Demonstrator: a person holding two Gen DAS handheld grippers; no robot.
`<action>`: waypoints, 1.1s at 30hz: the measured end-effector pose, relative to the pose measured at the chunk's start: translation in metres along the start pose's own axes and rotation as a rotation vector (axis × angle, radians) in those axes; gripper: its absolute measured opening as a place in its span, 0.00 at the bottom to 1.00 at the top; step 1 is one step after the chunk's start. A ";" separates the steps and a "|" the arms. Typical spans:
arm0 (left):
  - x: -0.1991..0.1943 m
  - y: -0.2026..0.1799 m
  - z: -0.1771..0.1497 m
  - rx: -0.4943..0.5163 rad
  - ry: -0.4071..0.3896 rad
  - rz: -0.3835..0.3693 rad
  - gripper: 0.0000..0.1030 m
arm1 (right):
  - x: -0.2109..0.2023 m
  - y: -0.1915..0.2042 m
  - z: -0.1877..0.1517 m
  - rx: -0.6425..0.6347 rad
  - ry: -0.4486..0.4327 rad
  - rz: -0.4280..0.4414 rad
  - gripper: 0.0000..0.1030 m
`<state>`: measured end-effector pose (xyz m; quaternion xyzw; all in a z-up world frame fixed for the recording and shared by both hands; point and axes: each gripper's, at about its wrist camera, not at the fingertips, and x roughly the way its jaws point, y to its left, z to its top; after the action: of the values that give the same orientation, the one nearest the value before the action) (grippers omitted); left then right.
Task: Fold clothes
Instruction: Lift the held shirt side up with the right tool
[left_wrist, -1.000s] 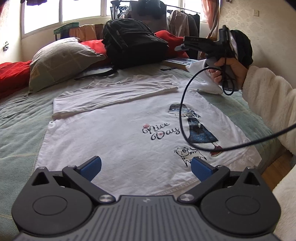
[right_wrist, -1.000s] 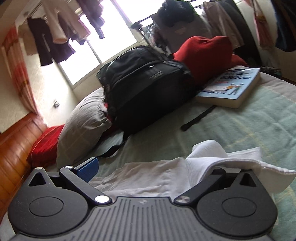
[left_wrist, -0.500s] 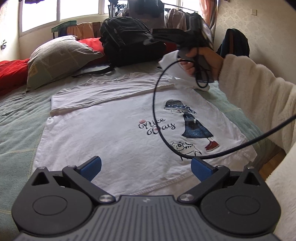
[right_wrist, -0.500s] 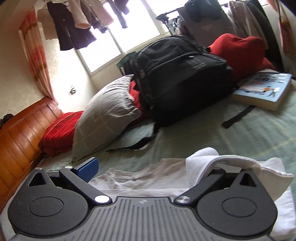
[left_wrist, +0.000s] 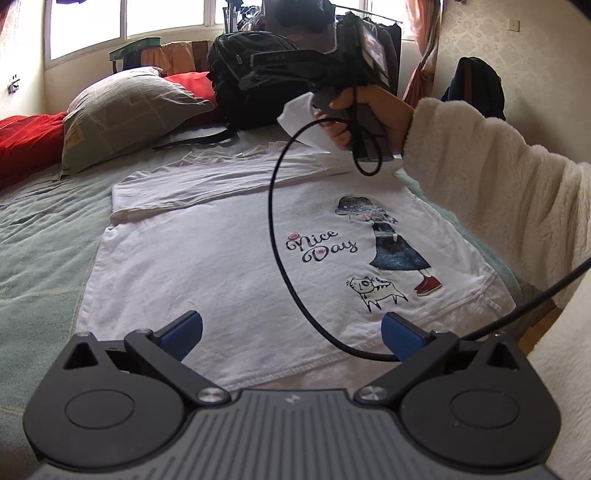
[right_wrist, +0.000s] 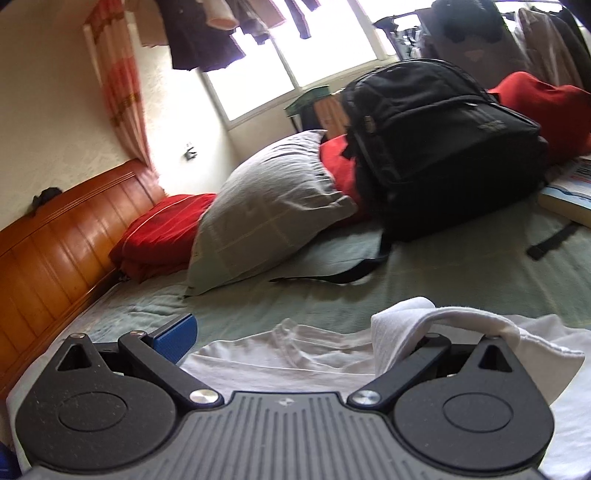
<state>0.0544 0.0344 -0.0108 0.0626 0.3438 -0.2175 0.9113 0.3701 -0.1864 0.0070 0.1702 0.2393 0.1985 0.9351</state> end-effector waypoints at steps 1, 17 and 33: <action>0.000 0.000 0.000 0.000 0.000 0.001 0.99 | 0.002 0.003 0.000 -0.004 0.002 0.005 1.00; -0.002 0.002 -0.001 -0.002 0.001 -0.002 0.99 | 0.026 0.045 -0.011 -0.066 0.050 0.082 1.00; -0.002 0.001 -0.003 -0.007 0.006 -0.008 0.99 | 0.052 0.068 -0.039 -0.129 0.158 0.096 1.00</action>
<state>0.0518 0.0367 -0.0112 0.0587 0.3474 -0.2196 0.9098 0.3723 -0.0955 -0.0172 0.1046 0.2905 0.2709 0.9118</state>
